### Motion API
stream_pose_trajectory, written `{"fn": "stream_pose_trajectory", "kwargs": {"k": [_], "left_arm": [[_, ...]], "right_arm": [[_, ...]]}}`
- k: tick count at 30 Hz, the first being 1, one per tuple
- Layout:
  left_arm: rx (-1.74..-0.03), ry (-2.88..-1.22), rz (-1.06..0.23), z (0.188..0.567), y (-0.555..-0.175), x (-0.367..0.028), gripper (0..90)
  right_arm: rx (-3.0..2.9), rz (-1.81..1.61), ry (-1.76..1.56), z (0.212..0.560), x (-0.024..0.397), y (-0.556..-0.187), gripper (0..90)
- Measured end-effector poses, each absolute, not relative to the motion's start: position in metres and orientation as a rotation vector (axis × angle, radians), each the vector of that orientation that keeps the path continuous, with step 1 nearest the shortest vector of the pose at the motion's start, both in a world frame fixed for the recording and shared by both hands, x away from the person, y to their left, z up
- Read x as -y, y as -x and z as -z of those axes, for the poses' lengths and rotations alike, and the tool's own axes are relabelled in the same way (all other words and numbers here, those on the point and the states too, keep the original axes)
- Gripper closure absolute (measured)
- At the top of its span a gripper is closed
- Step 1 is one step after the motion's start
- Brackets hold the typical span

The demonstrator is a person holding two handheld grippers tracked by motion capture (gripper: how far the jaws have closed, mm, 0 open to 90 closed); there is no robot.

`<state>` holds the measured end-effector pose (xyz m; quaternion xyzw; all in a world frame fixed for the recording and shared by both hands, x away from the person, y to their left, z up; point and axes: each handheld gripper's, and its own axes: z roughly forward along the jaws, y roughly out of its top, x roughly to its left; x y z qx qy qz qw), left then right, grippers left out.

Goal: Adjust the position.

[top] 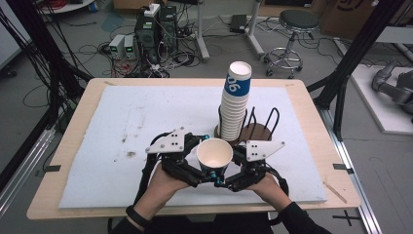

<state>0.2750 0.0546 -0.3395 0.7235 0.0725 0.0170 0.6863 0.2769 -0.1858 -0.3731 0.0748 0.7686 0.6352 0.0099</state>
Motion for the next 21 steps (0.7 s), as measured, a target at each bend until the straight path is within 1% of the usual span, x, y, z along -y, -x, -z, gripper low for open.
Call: {"fn": "stream_pose_trajectory", "kwargs": {"k": [6,10,14,21], "left_arm": [[-0.144,-1.627,-0.057,0.339,-0.274,-0.055,20.7],[-0.140,-1.637,-0.071,0.339,-0.274,-0.055,21.2],[-0.150,-1.636,-0.082,0.340,-0.275,-0.059,21.2],[-0.176,-1.642,-0.118,0.343,-0.278,-0.069,21.3]], "right_arm": [[-2.407,-1.977,-0.226,0.373,0.186,-0.277,27.0],[-2.408,-1.948,-0.223,0.373,0.186,-0.276,26.0],[-2.398,-1.912,-0.222,0.370,0.186,-0.275,22.0],[-2.373,-1.898,-0.271,0.368,0.198,-0.280,21.0]]}}
